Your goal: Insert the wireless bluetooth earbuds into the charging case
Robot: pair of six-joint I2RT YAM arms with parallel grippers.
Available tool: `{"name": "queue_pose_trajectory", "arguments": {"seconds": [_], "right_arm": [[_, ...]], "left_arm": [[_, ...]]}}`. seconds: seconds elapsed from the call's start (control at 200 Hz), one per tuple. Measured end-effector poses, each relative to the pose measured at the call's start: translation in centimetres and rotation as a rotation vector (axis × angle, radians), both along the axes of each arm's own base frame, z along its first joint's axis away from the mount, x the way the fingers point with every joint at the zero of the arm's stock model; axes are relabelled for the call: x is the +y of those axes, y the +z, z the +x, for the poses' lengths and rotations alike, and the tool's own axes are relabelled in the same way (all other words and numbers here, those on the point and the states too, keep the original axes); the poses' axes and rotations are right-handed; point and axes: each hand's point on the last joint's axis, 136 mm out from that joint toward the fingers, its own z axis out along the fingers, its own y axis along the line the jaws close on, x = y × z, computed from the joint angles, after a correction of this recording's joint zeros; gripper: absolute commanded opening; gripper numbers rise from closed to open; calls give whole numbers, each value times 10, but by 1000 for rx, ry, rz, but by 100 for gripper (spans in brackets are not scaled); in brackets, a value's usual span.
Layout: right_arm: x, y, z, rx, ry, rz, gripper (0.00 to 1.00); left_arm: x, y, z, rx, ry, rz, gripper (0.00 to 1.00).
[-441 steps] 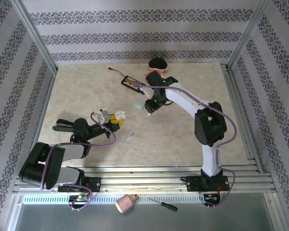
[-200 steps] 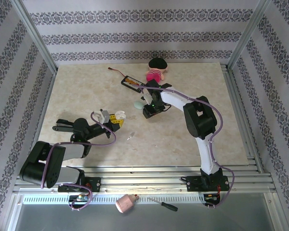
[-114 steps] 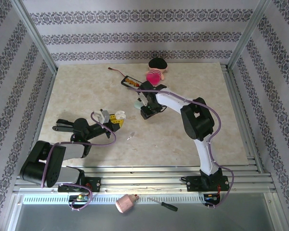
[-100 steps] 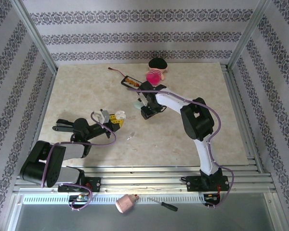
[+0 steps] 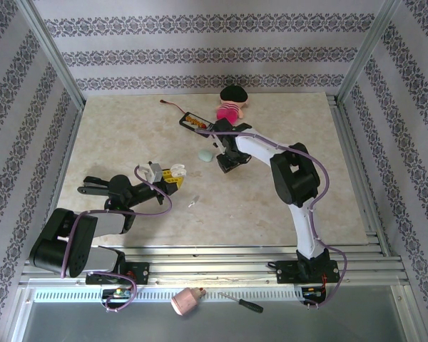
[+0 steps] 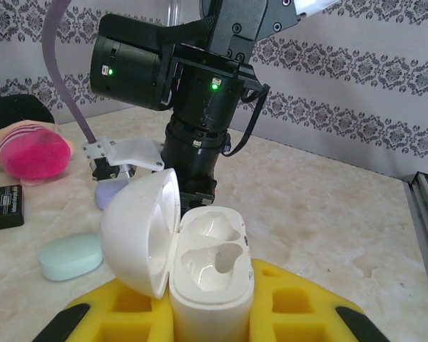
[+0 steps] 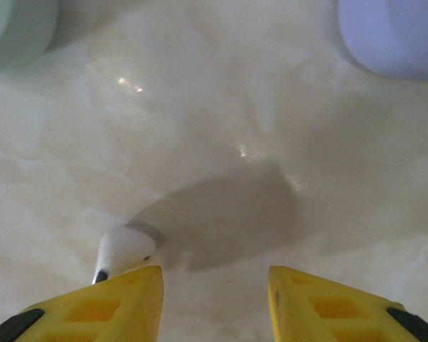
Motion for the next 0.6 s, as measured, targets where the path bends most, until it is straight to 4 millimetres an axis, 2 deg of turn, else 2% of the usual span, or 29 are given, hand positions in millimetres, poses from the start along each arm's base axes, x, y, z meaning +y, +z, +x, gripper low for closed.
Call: {"name": "queue_pose_trajectory", "arguments": {"seconds": [0.13,0.265,0.375,0.6], "right_arm": [[-2,4,0,-12,-21,28,46],[3,24,0,-37,-36,75,52],[9,33,1,-47,-27,91,53],[32,39,-6,-10,84,41,45]], "left_arm": [[0,2,1,-6,0,-1,4],[0,3,2,-11,0,1,4],[0,3,2,-17,1,5,4],[0,5,1,-33,1,10,4]]}}
